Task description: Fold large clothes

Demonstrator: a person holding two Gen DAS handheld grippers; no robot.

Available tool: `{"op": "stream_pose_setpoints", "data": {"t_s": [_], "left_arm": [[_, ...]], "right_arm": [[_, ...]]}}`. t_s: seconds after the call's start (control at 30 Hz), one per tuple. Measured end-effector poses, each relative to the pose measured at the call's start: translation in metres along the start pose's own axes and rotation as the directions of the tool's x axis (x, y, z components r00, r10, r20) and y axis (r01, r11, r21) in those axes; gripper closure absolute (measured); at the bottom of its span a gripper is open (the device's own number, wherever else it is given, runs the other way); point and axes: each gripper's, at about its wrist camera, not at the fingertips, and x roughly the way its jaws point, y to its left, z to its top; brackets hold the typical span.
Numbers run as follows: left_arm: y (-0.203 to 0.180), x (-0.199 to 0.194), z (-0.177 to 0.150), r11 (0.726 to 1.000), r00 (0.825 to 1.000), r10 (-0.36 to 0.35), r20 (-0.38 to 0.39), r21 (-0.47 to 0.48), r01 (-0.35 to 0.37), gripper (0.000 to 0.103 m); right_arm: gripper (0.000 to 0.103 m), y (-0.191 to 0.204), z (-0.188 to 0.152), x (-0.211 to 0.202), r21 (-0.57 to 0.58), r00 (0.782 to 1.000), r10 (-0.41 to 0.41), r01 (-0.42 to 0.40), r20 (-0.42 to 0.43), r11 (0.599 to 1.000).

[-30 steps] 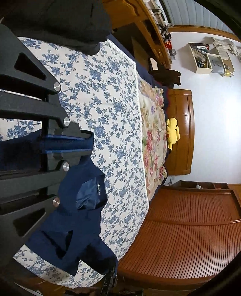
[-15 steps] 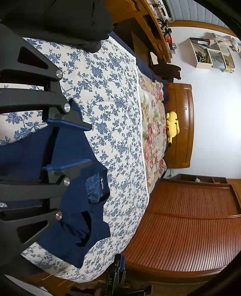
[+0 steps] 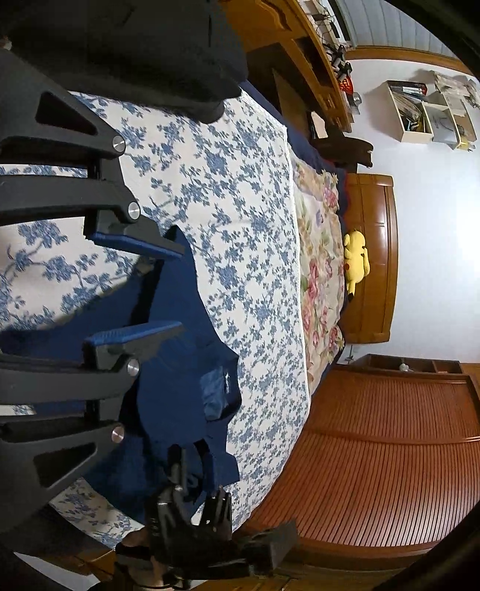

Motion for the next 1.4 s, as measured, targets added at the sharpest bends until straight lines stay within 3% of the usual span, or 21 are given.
{"op": "stream_pose_setpoints", "data": {"t_s": [0.27,0.47,0.53,0.6,0.77,0.93,0.97,1.03,1.07,1.1,1.27,1.4], "left_arm": [[0.013,-0.01,-0.002,1.0,1.0,0.008,0.013,-0.022,-0.007,0.067],[0.014,-0.012,-0.002,1.0,1.0,0.005,0.014,-0.026,-0.004,0.067],[0.014,-0.012,-0.001,1.0,1.0,0.002,0.017,-0.025,-0.002,0.067],[0.013,-0.011,-0.001,1.0,1.0,-0.001,0.017,-0.021,0.002,0.067],[0.007,-0.007,0.0,1.0,1.0,-0.007,0.013,-0.011,0.007,0.067],[0.006,-0.006,-0.001,1.0,1.0,-0.008,0.009,-0.004,0.008,0.067],[0.006,-0.007,-0.001,1.0,1.0,-0.009,0.011,-0.005,0.009,0.067],[0.007,-0.006,-0.001,1.0,1.0,-0.007,0.012,-0.01,0.007,0.067],[0.007,-0.006,-0.001,1.0,1.0,-0.007,0.012,-0.012,0.007,0.067],[0.007,-0.006,-0.002,1.0,1.0,-0.006,0.012,-0.013,0.006,0.067],[0.008,-0.005,-0.003,1.0,1.0,-0.003,0.004,-0.014,0.003,0.067],[0.007,-0.004,-0.003,1.0,1.0,-0.004,0.004,-0.011,0.004,0.067]], "right_arm": [[0.037,0.027,0.006,0.019,-0.112,0.998,0.019,-0.026,-0.067,0.993],[0.037,0.02,0.013,0.056,-0.218,0.971,-0.185,0.15,-0.15,0.964],[0.051,0.007,0.024,0.068,-0.215,0.961,-0.228,0.192,-0.158,0.958],[0.103,-0.006,0.037,0.081,-0.223,0.95,-0.269,0.232,-0.157,0.947],[0.103,-0.037,0.073,0.101,-0.177,0.954,-0.271,0.247,-0.129,0.953],[0.103,-0.036,0.082,0.085,-0.117,0.989,-0.125,0.115,-0.076,0.986],[0.096,-0.032,0.08,0.083,-0.114,0.992,-0.094,0.084,-0.081,0.99],[0.061,-0.02,0.072,0.079,-0.115,0.995,-0.038,0.027,-0.093,0.993],[0.039,-0.015,0.067,0.075,-0.123,0.995,-0.012,0.0,-0.094,0.992],[0.033,-0.006,0.061,0.074,-0.136,0.995,0.012,-0.025,-0.096,0.99],[0.027,0.02,0.038,0.082,-0.24,0.986,0.01,-0.049,-0.164,0.97],[0.027,0.022,0.034,0.105,-0.319,0.967,-0.12,0.043,-0.224,0.947]]}}
